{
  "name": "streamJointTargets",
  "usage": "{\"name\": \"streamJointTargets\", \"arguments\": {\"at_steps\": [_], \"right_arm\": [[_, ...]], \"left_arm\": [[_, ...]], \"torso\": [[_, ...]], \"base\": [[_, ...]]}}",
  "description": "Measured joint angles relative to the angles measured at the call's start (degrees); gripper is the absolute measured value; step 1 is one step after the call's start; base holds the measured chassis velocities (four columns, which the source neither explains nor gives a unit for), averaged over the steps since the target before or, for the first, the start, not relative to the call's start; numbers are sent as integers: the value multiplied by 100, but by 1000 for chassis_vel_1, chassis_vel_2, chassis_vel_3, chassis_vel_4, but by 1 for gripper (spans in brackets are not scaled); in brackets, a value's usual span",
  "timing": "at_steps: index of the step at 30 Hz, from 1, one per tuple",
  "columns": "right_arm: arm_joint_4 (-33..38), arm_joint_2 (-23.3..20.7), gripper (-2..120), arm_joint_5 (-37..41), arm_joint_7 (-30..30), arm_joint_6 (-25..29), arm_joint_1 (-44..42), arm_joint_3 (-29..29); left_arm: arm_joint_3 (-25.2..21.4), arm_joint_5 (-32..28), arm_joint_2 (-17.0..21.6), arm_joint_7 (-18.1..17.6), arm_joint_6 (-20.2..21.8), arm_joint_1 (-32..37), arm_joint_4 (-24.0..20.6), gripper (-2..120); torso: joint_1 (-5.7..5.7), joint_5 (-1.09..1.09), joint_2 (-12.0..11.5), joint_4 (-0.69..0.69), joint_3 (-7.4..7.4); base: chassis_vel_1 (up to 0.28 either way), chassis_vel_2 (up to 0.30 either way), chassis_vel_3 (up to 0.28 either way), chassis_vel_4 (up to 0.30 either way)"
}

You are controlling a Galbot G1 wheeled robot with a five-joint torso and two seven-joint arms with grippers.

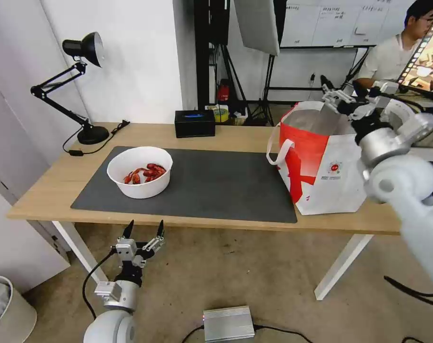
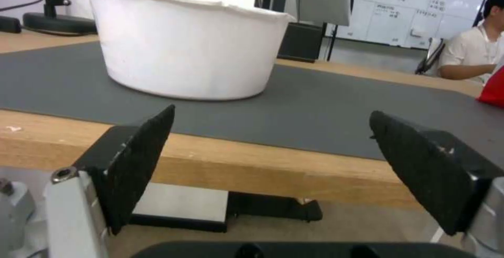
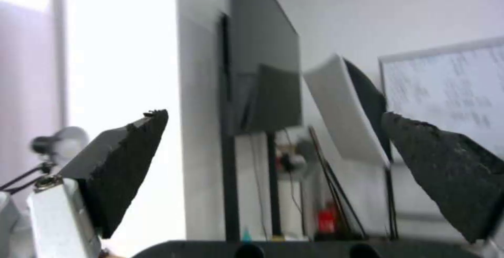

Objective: Pick up the trash from the table and place it into the takeout bag.

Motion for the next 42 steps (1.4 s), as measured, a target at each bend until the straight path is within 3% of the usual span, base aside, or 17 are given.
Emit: {"name": "streamJointTargets", "arguments": {"at_steps": [4, 17, 27, 42], "right_arm": [[172, 82, 100, -621, -198, 389, -354, -50], [329, 582, 100, -1711, -381, 846, -1651, 211], [286, 1516, 100, -2825, 88, 1074, -2597, 371], [231, 2412, 100, -3855, 163, 1493, -3593, 1026]], "left_arm": [[-35, -35, 47, -11, 40, -61, -44, 100], [-92, -66, 134, -156, 122, -80, -140, 100], [-231, -75, 169, -164, 127, -30, -207, 100], [-239, -80, 144, -156, 137, -52, -220, 100]], "torso": [[0, 0, 0, -1, 0], [0, 1, 0, -2, 0], [-1, 1, 0, -1, 0], [-1, 0, 0, -1, 0]], "base": [[0, 0, 0, 0], [0, 0, 0, 0], [0, 0, 0, 0], [0, 0, 0, 0]]}}
